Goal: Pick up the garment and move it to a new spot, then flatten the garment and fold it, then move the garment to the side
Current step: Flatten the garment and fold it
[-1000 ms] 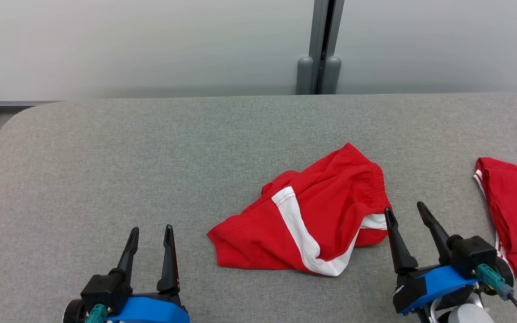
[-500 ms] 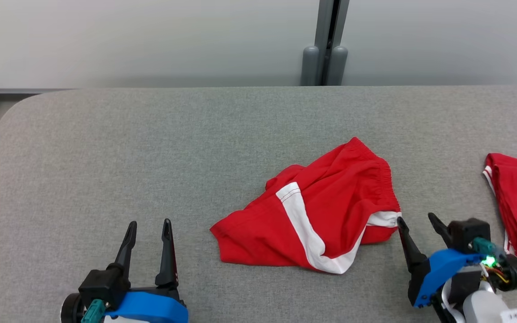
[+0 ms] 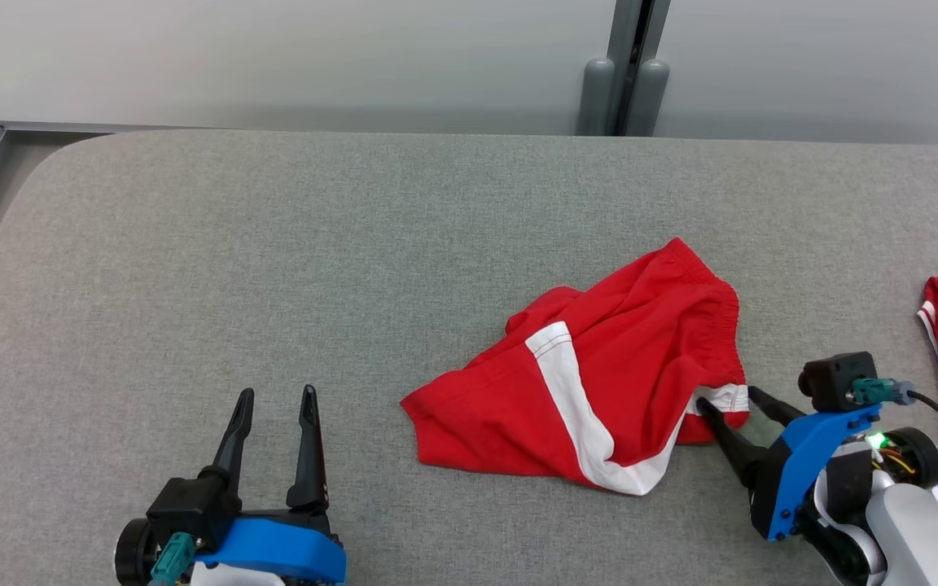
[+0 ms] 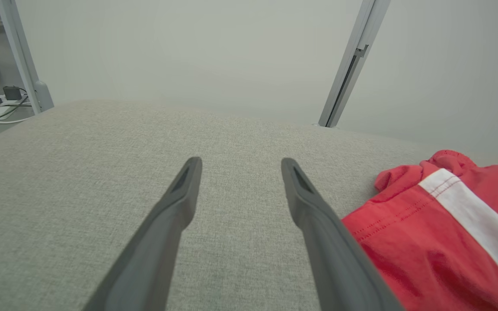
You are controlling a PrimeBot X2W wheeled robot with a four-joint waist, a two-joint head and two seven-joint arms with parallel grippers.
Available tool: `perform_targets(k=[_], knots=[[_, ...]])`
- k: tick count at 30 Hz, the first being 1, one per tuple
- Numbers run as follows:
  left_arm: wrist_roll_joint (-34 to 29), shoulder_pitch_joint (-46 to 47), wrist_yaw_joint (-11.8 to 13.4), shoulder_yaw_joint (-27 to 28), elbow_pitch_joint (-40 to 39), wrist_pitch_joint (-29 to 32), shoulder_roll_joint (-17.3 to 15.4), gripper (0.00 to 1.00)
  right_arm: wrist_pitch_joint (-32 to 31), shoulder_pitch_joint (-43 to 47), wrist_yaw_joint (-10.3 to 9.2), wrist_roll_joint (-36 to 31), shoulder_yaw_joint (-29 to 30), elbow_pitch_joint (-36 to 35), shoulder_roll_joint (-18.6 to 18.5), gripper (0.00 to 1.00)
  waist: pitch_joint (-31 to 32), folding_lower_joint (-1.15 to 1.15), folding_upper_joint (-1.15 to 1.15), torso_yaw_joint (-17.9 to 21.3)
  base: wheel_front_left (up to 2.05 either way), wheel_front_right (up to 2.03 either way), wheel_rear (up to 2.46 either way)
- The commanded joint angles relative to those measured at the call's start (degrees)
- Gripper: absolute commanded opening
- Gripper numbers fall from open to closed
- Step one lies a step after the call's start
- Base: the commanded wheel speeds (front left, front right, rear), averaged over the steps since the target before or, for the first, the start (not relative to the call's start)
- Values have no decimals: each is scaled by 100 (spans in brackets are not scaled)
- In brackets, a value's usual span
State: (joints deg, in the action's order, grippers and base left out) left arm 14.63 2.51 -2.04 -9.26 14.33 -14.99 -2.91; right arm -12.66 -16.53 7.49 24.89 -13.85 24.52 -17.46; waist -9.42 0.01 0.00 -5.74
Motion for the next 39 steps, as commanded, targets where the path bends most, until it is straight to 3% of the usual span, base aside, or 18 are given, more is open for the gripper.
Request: perform_targets(k=[1, 5, 6, 7, 8, 9, 13, 16, 24, 29, 34, 39], knots=[[-1, 80, 13, 5, -14, -27, 2, 100, -113, -99, 1, 233, -226, -60, -141, 100, -12, -1, 0, -3, 0, 0, 0], [-11, 113, 16, -17, -16, -27, 2, 100, -227, -257, 0, 572, -530, -59, -352, 100, -33, -1, 0, -6, 0, 0, 0], [-15, 121, 16, -21, -14, -27, 2, 100, -230, -285, 1, 626, -583, -35, -373, 96, -37, -1, 0, -7, 0, 0, 0], [-20, 128, 15, -20, -9, -27, 2, 100, -232, -317, 1, 674, -627, -11, -386, 84, -41, -1, 0, -8, 0, 0, 0], [-28, 133, 14, -20, -2, -27, 2, 100, -221, -360, 1, 719, -663, 18, -403, 62, -46, -1, 0, -10, 0, 0, 0], [-35, 139, 13, -19, 5, -27, 2, 100, -199, -396, 1, 755, -690, 61, -420, 49, -49, -1, 0, -12, 0, 0, 0], [-59, 142, 9, -12, 15, -27, 2, 100, -187, -510, 1, 917, -810, 232, -433, 27, -70, -1, 0, -22, 0, 0, 0], [-62, 152, -10, 6, 13, -27, 2, 100, -85, -607, 1, 956, -872, 345, -474, 0, -91, -1, 0, -17, 0, 0, 0], [-14, 558, -382, -563, 30, 168, -41, 100, 397, -628, 1, 661, -924, 198, -567, 0, -126, -1, 0, 66, 0, 0, 0], [-25, 1309, -546, -1634, 119, 1279, -340, 100, 463, -560, 1, 456, -964, 76, -525, 0, -166, -1, 0, 159, 0, 0, 0], [561, 2303, -538, -2881, 161, 2502, -794, 100, 422, -662, 1, 309, -1019, -20, -488, 0, -300, -1, 0, 260, 0, 0, 0], [1171, 3116, -539, -3555, 487, 3062, -884, 100, 381, -777, 1, 250, -1096, -99, -424, 0, -490, -1, 0, 379, 0, 0, 0]])
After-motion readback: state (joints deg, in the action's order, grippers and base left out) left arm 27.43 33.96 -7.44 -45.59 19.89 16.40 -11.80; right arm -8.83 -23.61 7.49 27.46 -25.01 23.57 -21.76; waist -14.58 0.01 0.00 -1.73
